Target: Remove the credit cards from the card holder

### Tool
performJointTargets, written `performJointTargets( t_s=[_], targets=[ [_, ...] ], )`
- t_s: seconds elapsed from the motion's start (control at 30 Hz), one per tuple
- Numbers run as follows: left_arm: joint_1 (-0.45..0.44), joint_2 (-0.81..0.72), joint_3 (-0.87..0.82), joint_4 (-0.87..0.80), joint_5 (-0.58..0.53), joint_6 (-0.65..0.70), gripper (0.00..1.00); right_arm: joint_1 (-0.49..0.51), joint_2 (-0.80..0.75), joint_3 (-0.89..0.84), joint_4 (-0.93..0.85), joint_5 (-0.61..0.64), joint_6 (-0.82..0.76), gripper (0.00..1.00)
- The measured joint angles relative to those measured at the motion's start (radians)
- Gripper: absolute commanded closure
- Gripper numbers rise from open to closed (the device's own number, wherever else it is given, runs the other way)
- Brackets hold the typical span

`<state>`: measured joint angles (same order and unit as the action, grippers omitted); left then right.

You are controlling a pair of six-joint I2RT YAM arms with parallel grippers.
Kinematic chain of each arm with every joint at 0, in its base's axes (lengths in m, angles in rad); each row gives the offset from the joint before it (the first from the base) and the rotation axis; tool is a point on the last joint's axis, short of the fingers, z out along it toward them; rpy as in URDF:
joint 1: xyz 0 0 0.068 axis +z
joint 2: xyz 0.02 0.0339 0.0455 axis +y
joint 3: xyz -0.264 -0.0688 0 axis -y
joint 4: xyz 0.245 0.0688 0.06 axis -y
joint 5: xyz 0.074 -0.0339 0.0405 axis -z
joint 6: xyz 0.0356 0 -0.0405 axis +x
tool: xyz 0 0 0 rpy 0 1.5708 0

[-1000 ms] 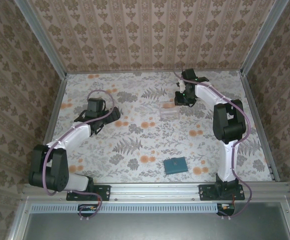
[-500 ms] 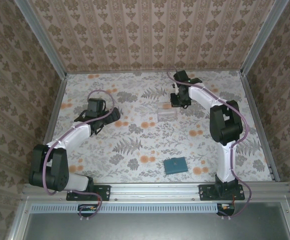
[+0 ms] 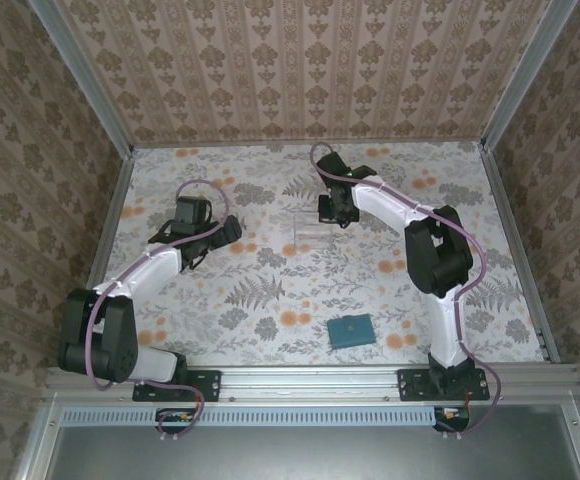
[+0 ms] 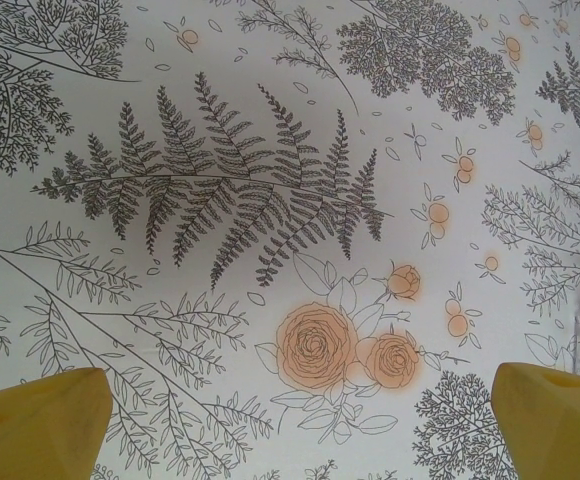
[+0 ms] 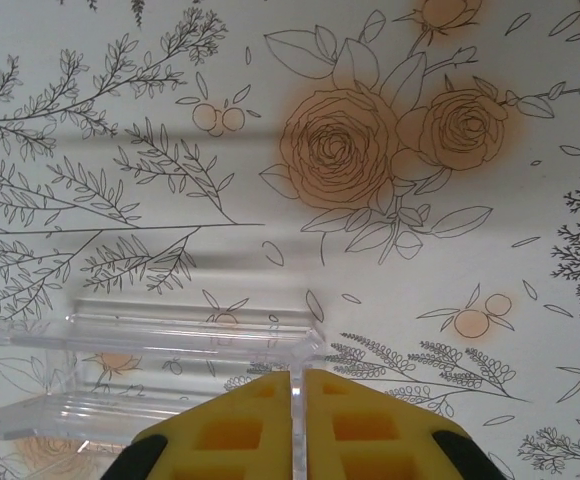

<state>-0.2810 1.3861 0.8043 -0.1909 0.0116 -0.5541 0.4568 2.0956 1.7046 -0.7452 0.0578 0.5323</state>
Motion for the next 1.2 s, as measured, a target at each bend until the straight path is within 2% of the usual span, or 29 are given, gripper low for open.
performJointTargets(
  t_s=[0.33,0.5,0.57,0.6,0.7,0.83,1.1,1.2],
  targets=[
    [0.000,0.001,0.029,-0.023,0.016,0.016,0.01,-0.001,-0.012,0.000,-0.015,0.019,0.013,0.75],
    [0.000,0.002,0.045,-0.038,0.019,0.034,0.01,-0.003,-0.080,-0.025,-0.051,0.021,-0.019,0.68],
    [0.000,0.006,0.054,-0.049,0.019,0.039,0.01,-0.005,-0.119,-0.042,-0.068,0.021,-0.030,0.60],
    [0.000,0.008,0.058,-0.051,0.019,0.042,0.01,-0.006,-0.140,-0.055,-0.073,0.019,-0.028,0.51],
    [0.000,0.014,0.074,-0.064,0.019,0.053,0.01,-0.015,-0.216,-0.115,-0.079,0.006,0.010,0.50],
    [0.000,0.021,0.082,-0.064,0.019,0.061,0.01,-0.020,-0.326,-0.250,-0.050,-0.047,0.190,0.45],
    [0.012,0.034,0.087,-0.065,0.026,0.061,0.00,0.014,-0.493,-0.539,-0.040,-0.098,0.763,0.21],
    [0.021,0.034,0.087,-0.065,0.030,0.061,0.00,0.031,-0.581,-0.642,-0.042,-0.122,0.938,0.06]
  ],
)
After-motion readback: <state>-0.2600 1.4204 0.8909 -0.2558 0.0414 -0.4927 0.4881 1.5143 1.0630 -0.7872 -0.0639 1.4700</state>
